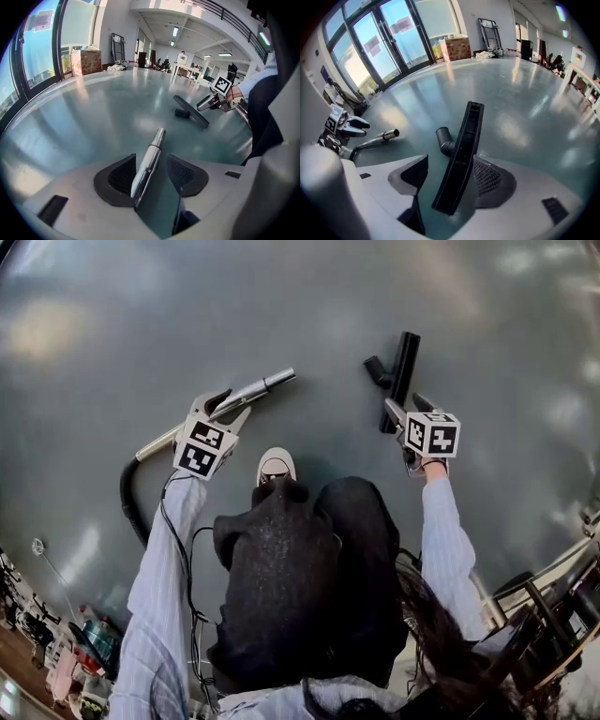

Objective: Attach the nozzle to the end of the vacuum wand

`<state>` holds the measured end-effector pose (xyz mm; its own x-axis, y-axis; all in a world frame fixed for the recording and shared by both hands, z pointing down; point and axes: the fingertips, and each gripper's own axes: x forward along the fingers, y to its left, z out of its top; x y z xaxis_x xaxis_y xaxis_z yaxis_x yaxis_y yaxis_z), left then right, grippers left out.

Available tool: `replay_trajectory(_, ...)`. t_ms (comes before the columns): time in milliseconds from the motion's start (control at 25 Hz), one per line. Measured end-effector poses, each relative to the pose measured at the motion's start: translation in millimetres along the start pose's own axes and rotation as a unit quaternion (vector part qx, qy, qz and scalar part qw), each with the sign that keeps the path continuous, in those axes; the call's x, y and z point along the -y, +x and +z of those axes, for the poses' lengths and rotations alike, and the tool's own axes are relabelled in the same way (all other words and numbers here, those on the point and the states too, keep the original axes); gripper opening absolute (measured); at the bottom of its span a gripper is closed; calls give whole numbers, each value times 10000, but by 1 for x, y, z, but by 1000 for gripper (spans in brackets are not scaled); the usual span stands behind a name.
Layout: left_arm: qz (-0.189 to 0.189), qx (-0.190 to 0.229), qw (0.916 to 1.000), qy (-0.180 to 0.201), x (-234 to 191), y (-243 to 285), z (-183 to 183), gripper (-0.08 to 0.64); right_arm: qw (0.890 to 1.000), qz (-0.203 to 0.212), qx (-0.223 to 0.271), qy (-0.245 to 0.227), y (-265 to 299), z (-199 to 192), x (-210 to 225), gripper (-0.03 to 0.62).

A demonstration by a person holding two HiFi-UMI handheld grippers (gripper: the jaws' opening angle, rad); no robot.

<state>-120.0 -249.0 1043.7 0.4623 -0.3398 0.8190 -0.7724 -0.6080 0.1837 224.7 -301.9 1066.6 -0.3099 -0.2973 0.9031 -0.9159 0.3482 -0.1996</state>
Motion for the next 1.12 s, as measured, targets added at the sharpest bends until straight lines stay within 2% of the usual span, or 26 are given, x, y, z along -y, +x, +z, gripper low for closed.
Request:
replay_trajectory(240, 63, 7, 9999, 137, -5, 46, -34, 183, 9977, -433, 198, -481, 33, 4, 21, 282)
replay_trajectory(360, 194, -108, 9988, 443, -6, 58, -45, 184, 9937, -627, 108, -922, 37, 7, 30, 282)
replay_trajectory(480, 309, -315, 9959, 793, -6, 58, -50, 184, 9929, -453, -105, -1099, 40, 1, 30, 282)
replay_trajectory(640, 275, -539, 9922, 1089, -7, 57, -50, 184, 9933, -172, -558, -1000, 47, -20, 29, 281)
replay_trajectory(800, 210, -743, 9891, 1256, -6, 68, -59, 184, 9935, -139, -536, -996, 53, -24, 27, 277)
replay_trajectory(960, 115, -759, 9877, 1361, -8, 73, -60, 184, 9842, -23, -490, -1699, 60, -9, 7, 270)
replay_trajectory(1120, 7, -864, 9853, 1472, -7, 68, -56, 184, 9655, 365, -405, -2545, 66, 21, -33, 267)
